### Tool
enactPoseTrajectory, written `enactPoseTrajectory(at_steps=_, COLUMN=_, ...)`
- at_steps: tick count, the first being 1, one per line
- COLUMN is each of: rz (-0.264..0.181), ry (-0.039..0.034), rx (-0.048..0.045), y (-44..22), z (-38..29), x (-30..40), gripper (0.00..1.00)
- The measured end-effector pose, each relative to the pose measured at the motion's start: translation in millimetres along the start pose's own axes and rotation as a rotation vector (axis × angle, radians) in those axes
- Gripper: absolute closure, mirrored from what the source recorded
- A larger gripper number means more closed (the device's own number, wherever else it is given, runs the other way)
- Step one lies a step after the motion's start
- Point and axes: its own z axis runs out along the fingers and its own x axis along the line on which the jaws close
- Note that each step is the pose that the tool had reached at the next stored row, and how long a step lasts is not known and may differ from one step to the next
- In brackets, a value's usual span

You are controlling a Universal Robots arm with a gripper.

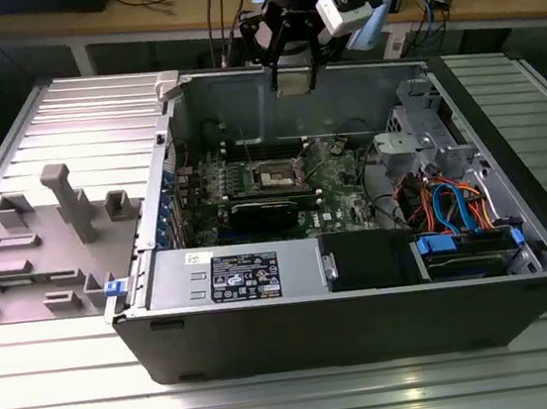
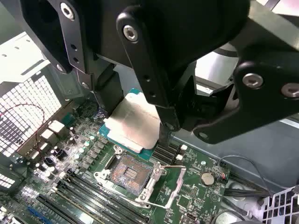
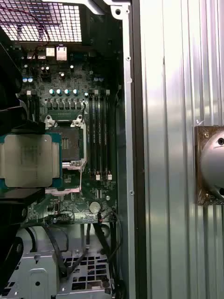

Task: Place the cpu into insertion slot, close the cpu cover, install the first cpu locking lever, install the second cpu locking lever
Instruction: 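Place the cpu into insertion slot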

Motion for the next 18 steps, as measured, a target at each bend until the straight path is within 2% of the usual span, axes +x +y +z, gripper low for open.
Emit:
enactPoseTrajectory(at_steps=7, rz=0.007, ry=-0.0007, rx=-0.0002, y=0.0, z=0.0, x=-0.1, gripper=0.46)
enactPoseTrajectory(at_steps=12, rz=0.045, ry=-0.0040, rx=-0.0009, y=0.0, z=0.1, x=0.0, gripper=0.46)
enactPoseTrajectory(at_steps=18, rz=0.046, ry=-0.0041, rx=-0.0009, y=0.0, z=0.0, x=0.0, gripper=0.46)
